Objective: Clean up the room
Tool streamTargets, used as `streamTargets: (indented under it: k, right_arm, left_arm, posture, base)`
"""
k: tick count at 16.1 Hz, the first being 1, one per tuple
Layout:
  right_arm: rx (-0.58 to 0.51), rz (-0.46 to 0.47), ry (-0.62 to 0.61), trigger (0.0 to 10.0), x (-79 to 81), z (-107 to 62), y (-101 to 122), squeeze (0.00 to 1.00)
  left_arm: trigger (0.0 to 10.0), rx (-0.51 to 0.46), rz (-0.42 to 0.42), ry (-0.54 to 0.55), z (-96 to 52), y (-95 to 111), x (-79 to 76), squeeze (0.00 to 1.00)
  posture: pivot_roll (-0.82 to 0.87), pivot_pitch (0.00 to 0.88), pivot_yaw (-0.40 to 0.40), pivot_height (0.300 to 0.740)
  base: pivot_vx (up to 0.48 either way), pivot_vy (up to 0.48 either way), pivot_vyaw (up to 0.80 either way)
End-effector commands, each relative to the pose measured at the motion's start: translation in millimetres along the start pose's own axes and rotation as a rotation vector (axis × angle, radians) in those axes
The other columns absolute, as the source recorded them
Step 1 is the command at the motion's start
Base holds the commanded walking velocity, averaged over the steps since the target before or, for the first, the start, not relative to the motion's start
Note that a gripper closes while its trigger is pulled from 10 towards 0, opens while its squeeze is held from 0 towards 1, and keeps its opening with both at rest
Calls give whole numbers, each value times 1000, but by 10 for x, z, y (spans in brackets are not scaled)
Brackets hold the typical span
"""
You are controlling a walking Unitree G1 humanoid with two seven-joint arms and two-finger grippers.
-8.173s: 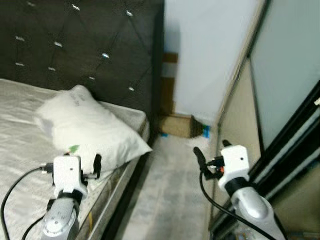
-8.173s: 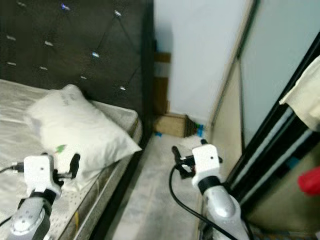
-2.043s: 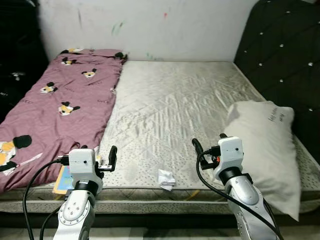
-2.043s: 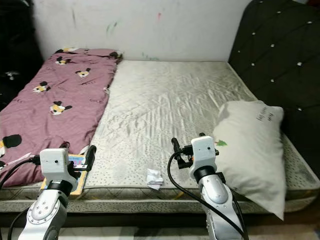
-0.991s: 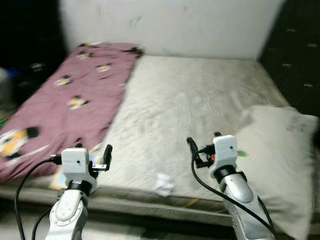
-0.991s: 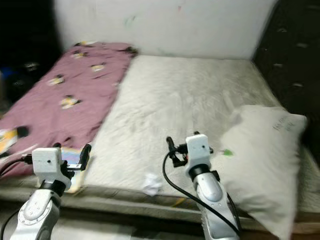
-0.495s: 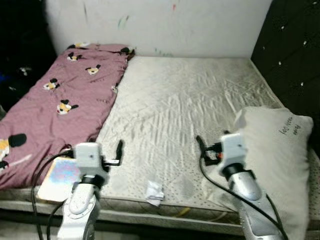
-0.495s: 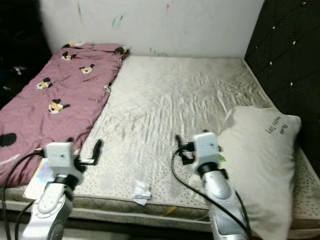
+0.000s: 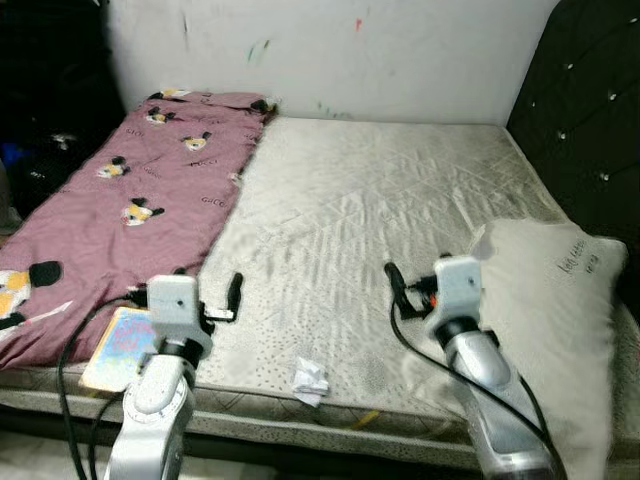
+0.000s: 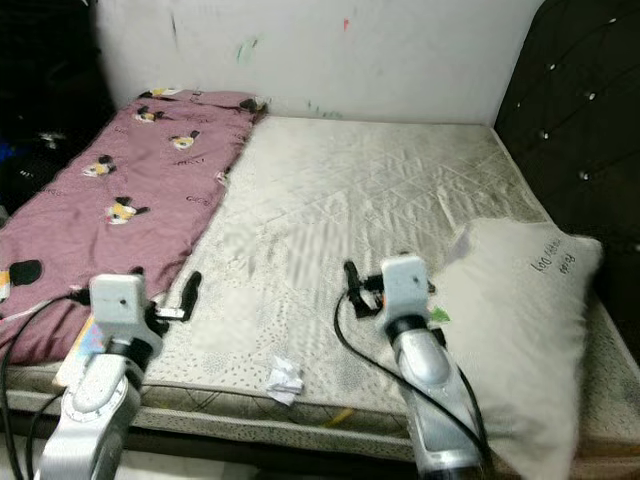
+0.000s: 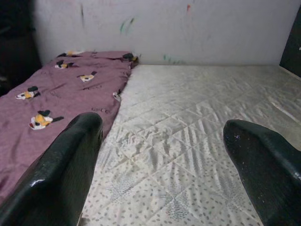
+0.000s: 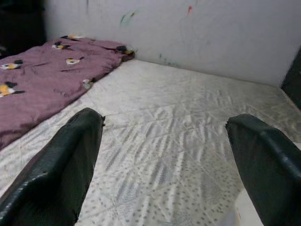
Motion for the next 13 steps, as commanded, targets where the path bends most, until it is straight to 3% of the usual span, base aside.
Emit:
streamTargets:
  k: [1, 4, 7, 9, 13]
  right_arm:
    - [-5, -2, -16, 10000, -45, 31, -9, 0]
    - [-28, -29, -17, 10000, -63, 92, 19, 0]
    - [-38, -16, -51, 10000, -113, 137, 23, 0]
    - [-40, 20, -58, 10000, -136, 120, 30, 0]
    - [-49, 35, -60, 10000, -112, 69, 64, 0]
  left_arm:
    - [10000, -11, 8, 1, 55, 22, 12, 0]
    - [10000, -22, 17, -10, 140, 25, -1, 0]
    - [10000, -34, 28, 28, 198, 43, 120, 0]
    - [10000, -36, 23, 80, 136, 24, 218, 0]
    - [10000, -10, 24, 51, 35, -71, 143, 0]
  posture:
    - [33, 0, 19, 740]
    - [33, 0, 25, 740]
    - [47, 0, 6, 740]
    - [52, 0, 13, 740]
    - [39, 0, 12, 740]
  base:
    - [0, 0, -731]
    - [0, 0, 0]
    - [0, 0, 0]
    - [0, 0, 0]
    - [0, 0, 0]
Point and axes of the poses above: a point about 5 cm out from each wrist's last joint towards the gripper, its own z axis pointing out of the wrist towards the gripper, its own y axis along the axis of the wrist's last joint, x = y × z, the point moved 2 cm from there along z, pointing out of the wrist towards the gripper, and after that the axes turned 6 degrees about -z, right-handed, at the moved point
